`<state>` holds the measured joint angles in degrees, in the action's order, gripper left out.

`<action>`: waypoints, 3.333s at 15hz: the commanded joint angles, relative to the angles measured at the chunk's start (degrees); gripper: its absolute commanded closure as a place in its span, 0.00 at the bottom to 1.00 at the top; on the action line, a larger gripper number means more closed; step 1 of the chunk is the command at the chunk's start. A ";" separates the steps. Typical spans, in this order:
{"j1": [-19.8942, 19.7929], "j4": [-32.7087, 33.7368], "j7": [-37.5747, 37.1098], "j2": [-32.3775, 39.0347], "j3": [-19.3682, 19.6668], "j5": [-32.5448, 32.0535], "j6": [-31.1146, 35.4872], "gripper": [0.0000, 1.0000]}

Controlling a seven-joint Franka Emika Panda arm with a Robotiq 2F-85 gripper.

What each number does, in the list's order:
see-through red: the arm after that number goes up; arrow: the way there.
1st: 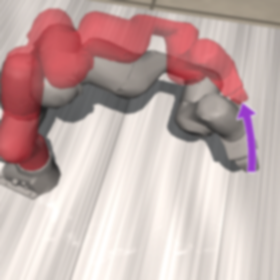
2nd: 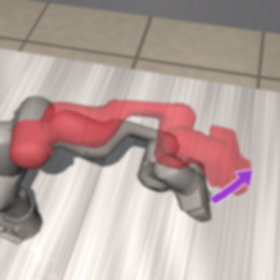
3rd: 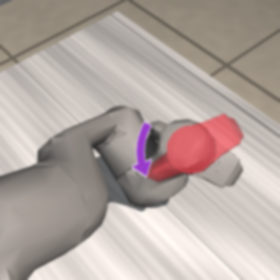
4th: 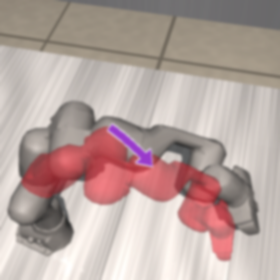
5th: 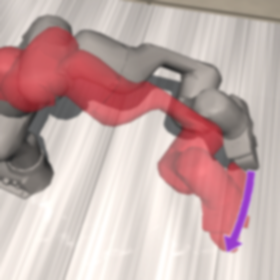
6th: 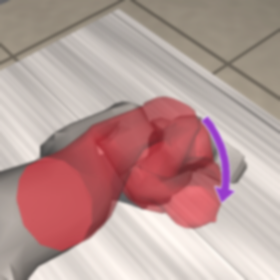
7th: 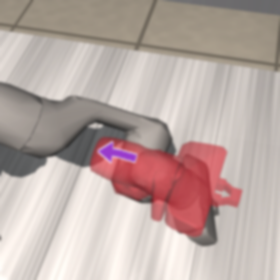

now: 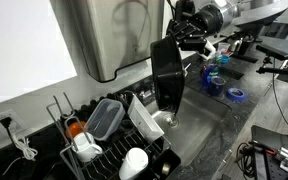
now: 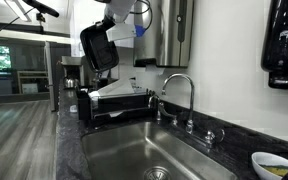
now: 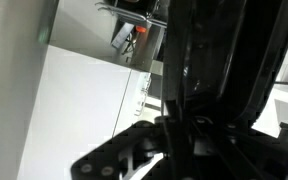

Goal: Remove the black lunchbox from the sink and put it on the dish rack

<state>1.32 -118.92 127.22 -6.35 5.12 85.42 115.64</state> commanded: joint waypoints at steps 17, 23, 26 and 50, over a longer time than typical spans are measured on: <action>0.45 4.40 16.26 10.72 -5.57 5.30 -9.53 0.98; 1.09 7.89 19.54 14.63 -6.15 4.37 -6.79 0.98; 1.12 10.65 20.29 16.98 -6.01 2.88 -5.55 0.98; 4.24 20.33 21.64 23.83 -8.67 -16.56 5.78 0.98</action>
<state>5.28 -100.46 148.96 16.16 -2.74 71.27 119.15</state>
